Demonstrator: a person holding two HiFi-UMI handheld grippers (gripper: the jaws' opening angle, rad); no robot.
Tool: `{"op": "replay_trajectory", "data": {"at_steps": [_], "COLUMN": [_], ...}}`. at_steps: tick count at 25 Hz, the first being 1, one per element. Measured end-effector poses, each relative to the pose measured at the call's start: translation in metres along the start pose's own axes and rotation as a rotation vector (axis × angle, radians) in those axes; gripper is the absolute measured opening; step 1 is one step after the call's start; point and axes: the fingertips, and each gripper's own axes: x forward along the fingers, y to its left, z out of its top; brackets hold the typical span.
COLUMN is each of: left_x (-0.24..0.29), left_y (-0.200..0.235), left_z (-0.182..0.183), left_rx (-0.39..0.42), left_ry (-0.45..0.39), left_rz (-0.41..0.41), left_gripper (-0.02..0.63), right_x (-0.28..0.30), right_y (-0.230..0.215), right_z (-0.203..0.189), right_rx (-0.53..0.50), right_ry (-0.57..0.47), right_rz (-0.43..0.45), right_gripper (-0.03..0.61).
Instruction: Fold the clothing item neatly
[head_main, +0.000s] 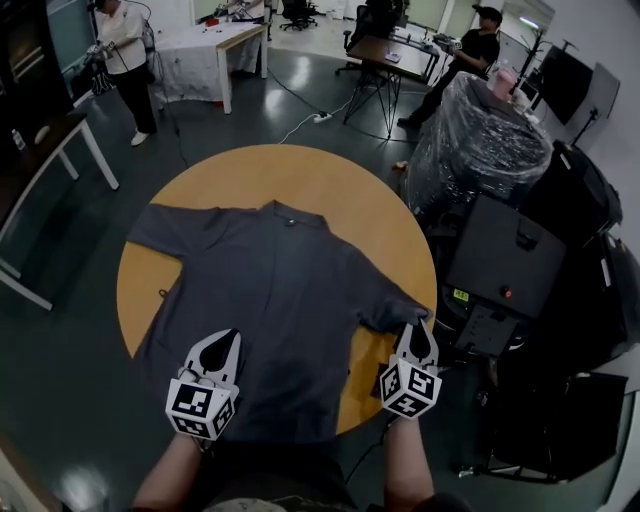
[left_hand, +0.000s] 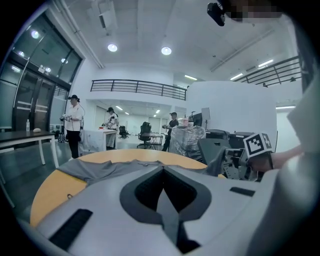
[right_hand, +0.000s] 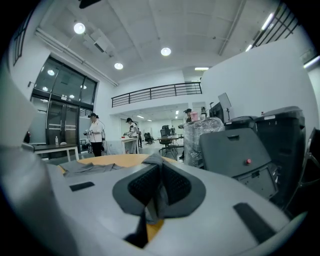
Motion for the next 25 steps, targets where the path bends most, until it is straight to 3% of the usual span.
{"op": "replay_trajectory", "data": {"at_steps": [10,18,25], "left_x": [0.001,-0.012,-0.026], "left_y": [0.065,0.142,0.193], "left_z": [0.007,0.003,0.005], "left_rx": [-0.027,-0.054,-0.019], "left_ry": [-0.005,0.003,0.019], "left_rz": [-0.066,-0.178,-0.247], "left_gripper": [0.008,0.008,0.008], "right_x": [-0.001,-0.006,-0.002], "right_y": [0.059,0.186,0.257], "right_z": [0.01,0.015,-0.017], "right_rx": [-0.029,-0.132,-0.177], "right_ry": [-0.016,-0.056,0.026], "right_rz": [-0.051,0.002,-0.027], "right_gripper": [0.003,0.003,0.003]}}
